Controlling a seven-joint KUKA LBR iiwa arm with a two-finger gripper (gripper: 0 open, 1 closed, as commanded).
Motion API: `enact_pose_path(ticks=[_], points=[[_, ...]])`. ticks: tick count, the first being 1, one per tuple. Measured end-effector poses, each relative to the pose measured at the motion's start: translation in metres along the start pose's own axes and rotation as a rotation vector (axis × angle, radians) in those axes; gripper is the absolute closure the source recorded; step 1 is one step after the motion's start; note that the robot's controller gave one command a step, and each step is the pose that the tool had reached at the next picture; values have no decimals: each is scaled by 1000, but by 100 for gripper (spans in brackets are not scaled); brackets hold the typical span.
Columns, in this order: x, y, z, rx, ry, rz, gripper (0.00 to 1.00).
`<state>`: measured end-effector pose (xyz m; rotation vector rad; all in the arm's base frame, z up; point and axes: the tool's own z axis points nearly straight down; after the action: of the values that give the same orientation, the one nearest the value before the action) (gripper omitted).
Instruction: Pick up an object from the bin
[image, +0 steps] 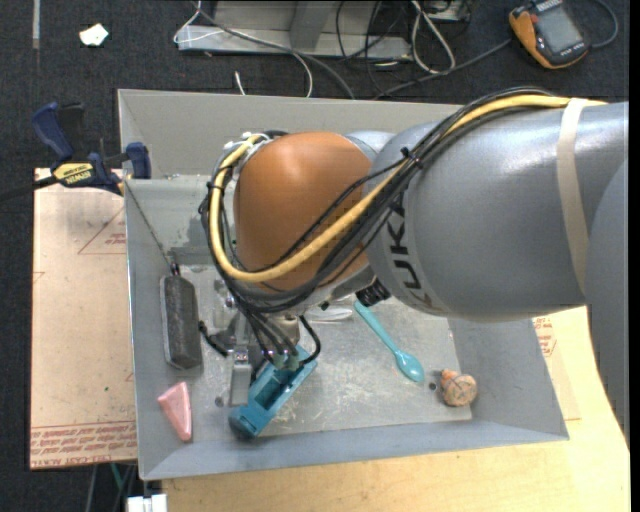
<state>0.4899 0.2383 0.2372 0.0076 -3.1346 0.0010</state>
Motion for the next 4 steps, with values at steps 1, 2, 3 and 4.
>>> enact_pose_path(ticks=[1, 2, 3, 4], points=[[-2, -1, -4, -1, -7, 4, 0], [1, -34, 54, -3, -8, 109, 0], [-15, -52, 120, -7, -16, -19, 0], [-22, -102, 153, -11, -2, 146, 0]])
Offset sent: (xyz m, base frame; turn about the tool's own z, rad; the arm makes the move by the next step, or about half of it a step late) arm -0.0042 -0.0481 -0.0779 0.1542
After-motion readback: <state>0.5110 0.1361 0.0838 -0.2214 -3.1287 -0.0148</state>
